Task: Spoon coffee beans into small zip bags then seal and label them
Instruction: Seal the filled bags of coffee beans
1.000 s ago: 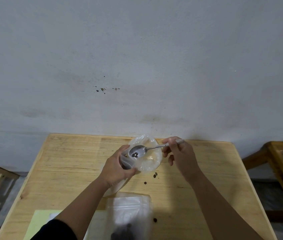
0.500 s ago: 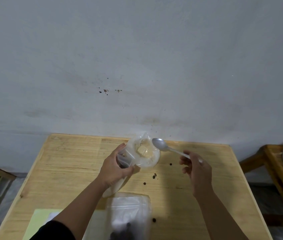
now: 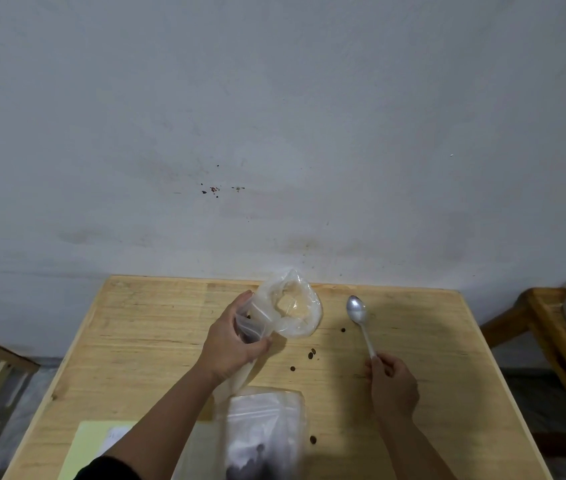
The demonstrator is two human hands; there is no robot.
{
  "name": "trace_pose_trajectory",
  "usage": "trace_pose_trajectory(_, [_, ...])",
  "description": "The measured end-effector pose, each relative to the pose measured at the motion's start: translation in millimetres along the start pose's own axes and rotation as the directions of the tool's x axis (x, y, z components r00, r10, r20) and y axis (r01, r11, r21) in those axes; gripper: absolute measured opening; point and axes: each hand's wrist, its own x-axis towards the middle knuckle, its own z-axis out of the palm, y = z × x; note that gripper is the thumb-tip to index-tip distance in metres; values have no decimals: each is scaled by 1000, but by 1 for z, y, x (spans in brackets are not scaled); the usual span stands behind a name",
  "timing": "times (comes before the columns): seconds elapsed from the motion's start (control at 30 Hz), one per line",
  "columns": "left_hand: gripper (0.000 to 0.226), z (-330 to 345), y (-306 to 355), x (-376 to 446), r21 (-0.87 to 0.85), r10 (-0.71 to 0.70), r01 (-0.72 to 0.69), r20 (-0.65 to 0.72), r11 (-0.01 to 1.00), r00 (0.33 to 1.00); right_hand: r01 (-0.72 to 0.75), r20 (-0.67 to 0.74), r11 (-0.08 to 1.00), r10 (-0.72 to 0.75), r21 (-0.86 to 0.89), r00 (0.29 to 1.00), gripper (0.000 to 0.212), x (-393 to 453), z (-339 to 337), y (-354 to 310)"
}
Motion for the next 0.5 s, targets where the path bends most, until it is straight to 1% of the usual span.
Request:
trace_pose_trajectory(0.13, [106,-1,2,-3,-4,-4,4,-1,1000,1000,17,5,997,-17,-77,1000,7,-4,4,-9])
trace_pose_trajectory(0.27, [92,-1,0,-3,14,4,-4,-10,1000,1000,44,10,990,-43,-135,999,4,-4,6,-12])
trace_pose_trajectory(0.43, [90,-3,2,-2,6,5,-5,-7,1000,1000,42,15,979,-40,-201,999,8,-1,9,-10])
trace_pose_trajectory(0.5, [88,-4,4,-3,0,14,-14,-10,1000,1000,37,22,979,-33,-200,999,8,1,8,-11])
